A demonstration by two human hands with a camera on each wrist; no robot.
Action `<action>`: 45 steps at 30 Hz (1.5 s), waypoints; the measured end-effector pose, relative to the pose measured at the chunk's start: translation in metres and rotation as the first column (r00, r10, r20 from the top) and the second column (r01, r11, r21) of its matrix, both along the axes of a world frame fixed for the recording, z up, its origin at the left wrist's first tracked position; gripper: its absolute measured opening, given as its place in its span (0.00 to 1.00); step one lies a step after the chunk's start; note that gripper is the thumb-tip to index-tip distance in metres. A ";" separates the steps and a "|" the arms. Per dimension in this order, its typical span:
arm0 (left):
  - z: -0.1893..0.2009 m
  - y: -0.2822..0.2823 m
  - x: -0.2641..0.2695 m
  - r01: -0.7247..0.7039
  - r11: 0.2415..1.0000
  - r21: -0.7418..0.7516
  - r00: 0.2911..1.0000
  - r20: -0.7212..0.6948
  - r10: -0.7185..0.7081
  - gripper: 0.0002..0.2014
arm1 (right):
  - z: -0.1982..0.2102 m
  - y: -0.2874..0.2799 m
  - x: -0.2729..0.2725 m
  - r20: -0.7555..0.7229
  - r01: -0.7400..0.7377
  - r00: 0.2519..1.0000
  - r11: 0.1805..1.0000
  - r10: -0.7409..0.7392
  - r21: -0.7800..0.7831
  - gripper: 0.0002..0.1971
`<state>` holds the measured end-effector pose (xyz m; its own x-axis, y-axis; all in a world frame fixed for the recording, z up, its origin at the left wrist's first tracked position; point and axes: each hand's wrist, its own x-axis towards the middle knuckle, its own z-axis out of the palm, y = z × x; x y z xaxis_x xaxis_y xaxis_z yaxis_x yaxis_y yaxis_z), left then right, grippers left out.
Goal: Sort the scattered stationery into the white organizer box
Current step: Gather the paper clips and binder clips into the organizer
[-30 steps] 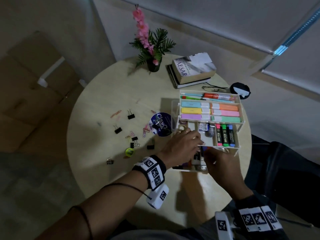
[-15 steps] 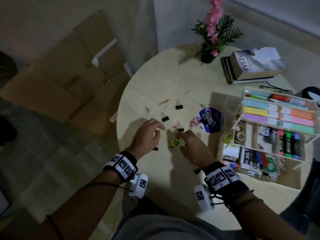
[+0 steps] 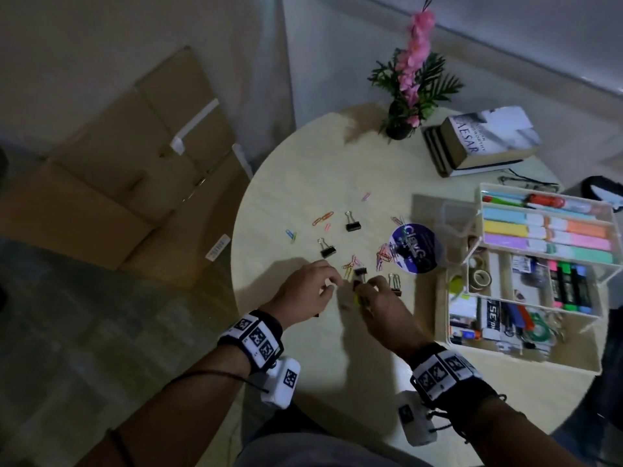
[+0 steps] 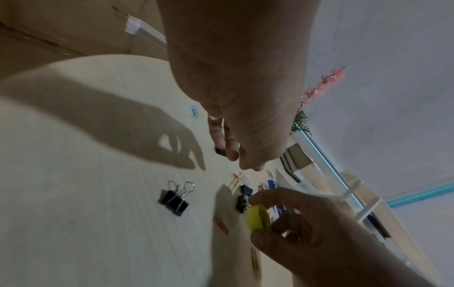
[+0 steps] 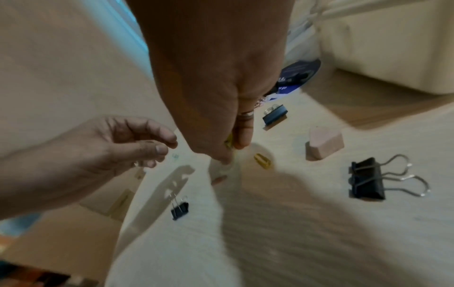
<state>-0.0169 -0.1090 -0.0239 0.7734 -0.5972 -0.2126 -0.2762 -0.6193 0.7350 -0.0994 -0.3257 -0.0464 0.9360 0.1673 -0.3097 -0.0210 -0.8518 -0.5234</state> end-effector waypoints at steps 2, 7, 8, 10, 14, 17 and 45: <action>0.003 -0.016 0.013 0.037 0.999 0.000 0.999 0.010 -0.037 0.07 | 0.006 -0.016 -0.007 0.034 0.080 0.996 0.995 -0.082 0.053 0.17; 0.008 -0.071 0.044 0.116 0.991 0.067 0.992 0.038 -0.119 0.08 | 0.022 -0.053 -0.031 0.080 0.246 0.963 0.961 -0.256 0.123 0.19; 0.008 -0.082 0.047 0.133 0.987 0.091 0.990 0.033 -0.136 0.09 | 0.026 -0.056 -0.036 0.096 0.269 0.954 0.953 -0.284 0.141 0.18; 0.007 -0.102 0.049 0.187 0.973 0.138 0.981 0.026 -0.192 0.10 | 0.033 -0.063 -0.044 0.119 0.307 0.938 0.941 -0.325 0.145 0.17; 0.004 -0.129 0.041 0.310 0.933 0.184 0.949 0.002 -0.315 0.14 | 0.045 -0.081 -0.060 0.105 0.415 0.896 0.897 -0.432 0.149 0.20; 0.004 -0.135 0.030 0.369 0.909 0.195 0.926 0.007 -0.378 0.14 | 0.050 -0.095 -0.071 0.089 0.479 0.861 0.858 -0.500 0.187 0.21; 0.013 -0.165 -0.045 0.368 0.927 0.079 0.925 0.071 -0.373 0.06 | 0.099 -0.190 -0.094 0.317 0.612 0.669 0.741 -0.672 0.277 0.11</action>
